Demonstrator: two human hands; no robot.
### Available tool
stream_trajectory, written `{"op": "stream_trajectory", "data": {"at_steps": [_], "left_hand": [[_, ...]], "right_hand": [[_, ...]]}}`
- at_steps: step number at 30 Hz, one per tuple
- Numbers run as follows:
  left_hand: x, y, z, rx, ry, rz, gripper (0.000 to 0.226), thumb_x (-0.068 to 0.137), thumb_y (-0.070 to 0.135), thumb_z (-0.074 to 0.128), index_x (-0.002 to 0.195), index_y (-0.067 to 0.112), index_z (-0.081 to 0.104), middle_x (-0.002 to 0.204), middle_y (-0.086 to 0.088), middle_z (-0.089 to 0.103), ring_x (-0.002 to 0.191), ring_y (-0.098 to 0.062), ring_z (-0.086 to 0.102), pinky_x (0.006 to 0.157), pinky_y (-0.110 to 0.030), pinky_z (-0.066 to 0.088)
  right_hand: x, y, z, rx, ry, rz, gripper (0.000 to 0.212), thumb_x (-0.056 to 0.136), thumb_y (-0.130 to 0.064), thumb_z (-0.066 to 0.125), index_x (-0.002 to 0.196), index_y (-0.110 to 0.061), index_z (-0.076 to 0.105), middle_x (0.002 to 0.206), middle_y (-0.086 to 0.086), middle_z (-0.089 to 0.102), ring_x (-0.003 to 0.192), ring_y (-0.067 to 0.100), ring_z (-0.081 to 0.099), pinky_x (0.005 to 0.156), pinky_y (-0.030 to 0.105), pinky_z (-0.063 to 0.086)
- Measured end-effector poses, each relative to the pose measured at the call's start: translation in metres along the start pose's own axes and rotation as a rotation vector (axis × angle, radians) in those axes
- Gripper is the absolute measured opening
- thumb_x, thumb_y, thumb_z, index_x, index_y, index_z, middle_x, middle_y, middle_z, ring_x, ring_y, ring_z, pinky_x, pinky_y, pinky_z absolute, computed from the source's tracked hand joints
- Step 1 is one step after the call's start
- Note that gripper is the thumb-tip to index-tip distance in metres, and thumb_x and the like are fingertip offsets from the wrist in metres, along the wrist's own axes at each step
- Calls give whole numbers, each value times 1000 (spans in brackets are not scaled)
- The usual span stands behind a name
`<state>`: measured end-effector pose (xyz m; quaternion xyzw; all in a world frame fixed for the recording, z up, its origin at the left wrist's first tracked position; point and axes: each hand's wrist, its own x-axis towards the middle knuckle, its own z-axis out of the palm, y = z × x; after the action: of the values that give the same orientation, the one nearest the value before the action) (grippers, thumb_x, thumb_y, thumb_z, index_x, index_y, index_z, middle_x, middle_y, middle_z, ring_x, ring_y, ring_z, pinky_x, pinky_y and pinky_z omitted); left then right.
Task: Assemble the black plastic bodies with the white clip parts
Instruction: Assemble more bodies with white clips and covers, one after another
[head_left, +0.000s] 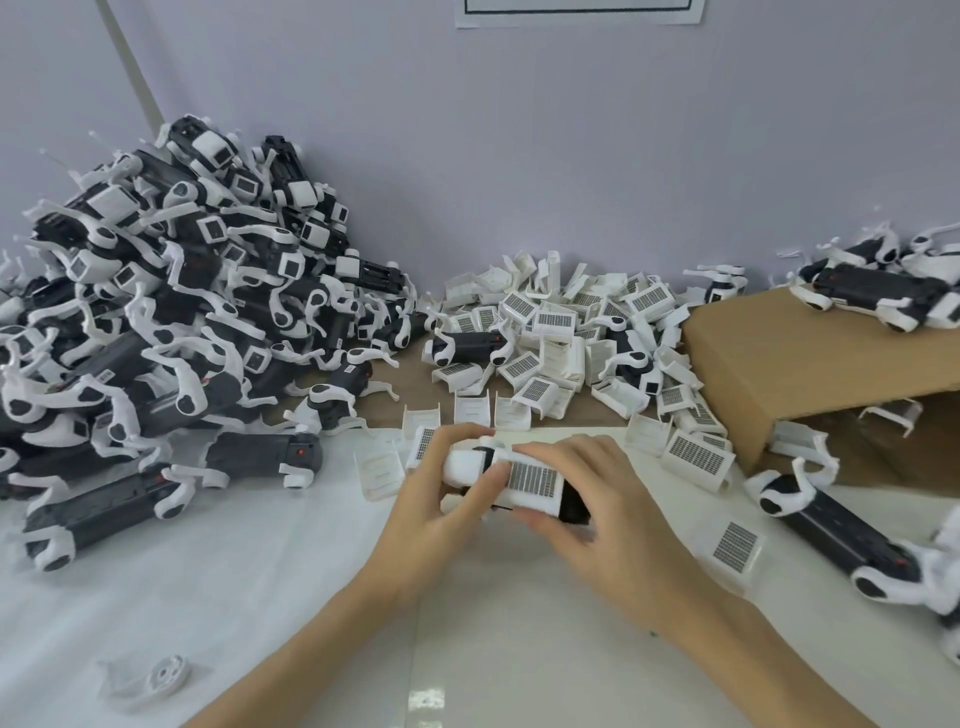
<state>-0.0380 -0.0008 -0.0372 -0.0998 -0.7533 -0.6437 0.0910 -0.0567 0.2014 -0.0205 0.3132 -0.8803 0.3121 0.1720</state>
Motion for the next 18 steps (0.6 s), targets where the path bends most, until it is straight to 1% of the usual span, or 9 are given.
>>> {"op": "stream_trajectory", "data": {"at_steps": [1,2,4,5,7,10,12,15,18], "left_hand": [[0,0,-2,-10,-16,27,43,97,48,69,136,35,57,111,5,73,102,-14,71,86,-27,55],[0,1,-3,-3,-31,61,44,99,40,70,140,32,55,119,7,71,110,-13,69,92,-24,53],[0,0,-4,41,-49,139,47,101,28,69,144,28,52,129,12,65,125,-10,62,101,-16,44],[0,0,-4,70,-56,171,48,101,25,69,145,27,52,133,13,63,131,-11,57,105,-14,41],[2,-2,-4,113,-80,199,48,101,23,69,145,28,51,137,12,60,138,-16,52,109,-15,37],[3,-5,-4,126,-102,169,48,100,29,71,143,30,51,134,14,60,140,-15,51,109,-16,37],[3,-7,-4,123,-90,158,45,99,29,72,139,29,52,131,14,61,138,-15,52,106,-14,38],[2,-8,-4,135,-72,192,38,99,24,71,133,25,55,125,13,63,133,-19,55,105,-17,40],[3,-7,-4,153,-66,224,34,99,21,69,131,21,56,121,14,63,127,-19,58,103,-17,41]], "right_hand": [[-1,2,0,-33,-9,-25,52,93,-43,73,141,-25,60,123,-10,58,117,15,50,102,30,43],[-2,4,0,-62,-18,-44,54,95,-47,68,144,-26,58,126,-10,56,119,14,49,105,29,41],[-4,10,-1,-77,-34,-41,57,101,-54,55,149,-25,52,131,-13,55,124,8,46,109,26,34],[-4,13,-1,-71,-38,-30,56,102,-55,53,148,-24,52,130,-14,57,124,6,45,110,26,32],[-2,21,-2,-84,-25,-32,48,102,-51,57,138,-20,61,122,-12,63,119,8,50,109,29,33],[0,24,0,-87,14,-35,43,99,-50,57,122,-15,70,110,-8,67,109,10,51,104,24,32],[0,22,3,-93,35,-61,43,97,-48,54,116,-14,72,105,-9,67,105,10,52,100,25,33],[0,19,4,-65,37,-58,40,97,-49,55,113,-16,71,104,-12,65,103,9,52,97,27,35],[0,18,2,-36,15,-35,32,97,-45,62,111,-17,70,103,-16,63,102,10,54,96,27,35]]}}
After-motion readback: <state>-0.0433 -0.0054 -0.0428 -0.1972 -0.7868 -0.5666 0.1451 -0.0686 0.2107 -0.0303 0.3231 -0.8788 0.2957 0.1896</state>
